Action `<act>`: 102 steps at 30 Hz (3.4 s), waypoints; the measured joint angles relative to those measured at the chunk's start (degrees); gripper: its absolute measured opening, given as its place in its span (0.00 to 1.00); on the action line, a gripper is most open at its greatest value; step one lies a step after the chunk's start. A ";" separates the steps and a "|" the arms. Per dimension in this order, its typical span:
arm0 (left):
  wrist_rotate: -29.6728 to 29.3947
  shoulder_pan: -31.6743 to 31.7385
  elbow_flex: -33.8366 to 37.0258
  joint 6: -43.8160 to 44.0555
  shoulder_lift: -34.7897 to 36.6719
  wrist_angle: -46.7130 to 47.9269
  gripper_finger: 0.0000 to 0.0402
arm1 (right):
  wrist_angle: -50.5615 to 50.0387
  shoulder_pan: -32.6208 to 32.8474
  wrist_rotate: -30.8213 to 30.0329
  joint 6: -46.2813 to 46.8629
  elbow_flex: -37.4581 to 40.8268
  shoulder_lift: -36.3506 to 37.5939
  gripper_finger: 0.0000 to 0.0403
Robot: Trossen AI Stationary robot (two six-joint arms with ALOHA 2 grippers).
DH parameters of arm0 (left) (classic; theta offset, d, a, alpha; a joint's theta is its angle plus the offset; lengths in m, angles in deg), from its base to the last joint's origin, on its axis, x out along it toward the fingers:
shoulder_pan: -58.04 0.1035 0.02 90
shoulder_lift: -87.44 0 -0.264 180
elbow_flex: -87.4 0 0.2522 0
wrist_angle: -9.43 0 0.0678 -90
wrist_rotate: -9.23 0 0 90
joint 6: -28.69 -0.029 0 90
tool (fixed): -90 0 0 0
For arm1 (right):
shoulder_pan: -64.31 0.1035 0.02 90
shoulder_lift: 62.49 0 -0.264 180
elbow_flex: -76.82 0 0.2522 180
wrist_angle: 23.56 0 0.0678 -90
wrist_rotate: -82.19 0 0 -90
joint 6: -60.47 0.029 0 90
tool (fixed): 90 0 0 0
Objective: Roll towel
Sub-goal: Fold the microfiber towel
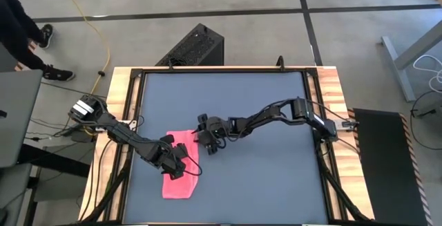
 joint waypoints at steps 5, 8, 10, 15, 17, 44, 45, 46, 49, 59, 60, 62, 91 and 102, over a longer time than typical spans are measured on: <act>0.04 0.00 0.00 0.07 0.00 0.02 0.00 | 0.22 0.47 -0.22 -1.87 -0.02 0.05 0.51; 0.04 0.00 0.00 0.12 0.00 0.00 0.00 | 0.14 0.68 -0.22 -2.07 -0.02 0.05 0.46; 0.06 0.00 0.00 0.37 0.00 0.00 0.00 | 0.07 0.87 -0.12 -2.13 -0.02 0.05 0.42; 0.24 0.00 0.00 0.70 0.00 -0.26 0.00 | -0.10 0.98 2.54 -2.09 -0.02 0.05 0.32; 0.36 0.00 0.00 1.14 0.00 -0.31 0.00 | -0.24 1.01 2.67 -0.99 -0.02 0.02 0.30; 1.59 0.00 -0.02 3.13 0.02 -0.70 0.00 | -1.33 -1.02 5.57 5.80 0.04 -0.12 0.03; 1.61 0.00 -0.02 3.15 0.02 -0.70 0.00 | -1.58 -1.00 5.57 6.06 0.04 -0.12 0.03; 1.64 0.00 -0.02 3.17 0.02 -0.70 0.00 | -1.66 -1.02 5.57 6.67 0.04 -0.12 0.04; 1.70 0.00 -0.02 3.15 0.02 -0.68 0.00 | -2.06 -1.34 5.65 8.13 0.04 0.03 0.04; 1.77 0.00 -0.02 2.42 0.02 -0.49 0.00 | -5.93 -2.10 5.73 8.93 0.04 2.13 0.03; 1.77 0.00 -0.02 2.40 0.02 -0.48 0.00 | -5.86 -2.14 5.73 8.93 0.04 2.27 0.03; 1.79 0.00 -0.02 2.38 0.02 -0.48 0.00 | -5.99 -2.47 5.73 8.93 0.02 2.62 0.03; 3.17 0.39 -0.04 3.30 0.04 -0.58 0.00 | 2.88 0.86 10.14 18.37 -0.44 -1.66 0.03; 4.63 0.37 -0.09 3.89 0.07 -0.50 0.00 | -4.97 0.51 10.18 18.76 -0.50 -0.36 0.03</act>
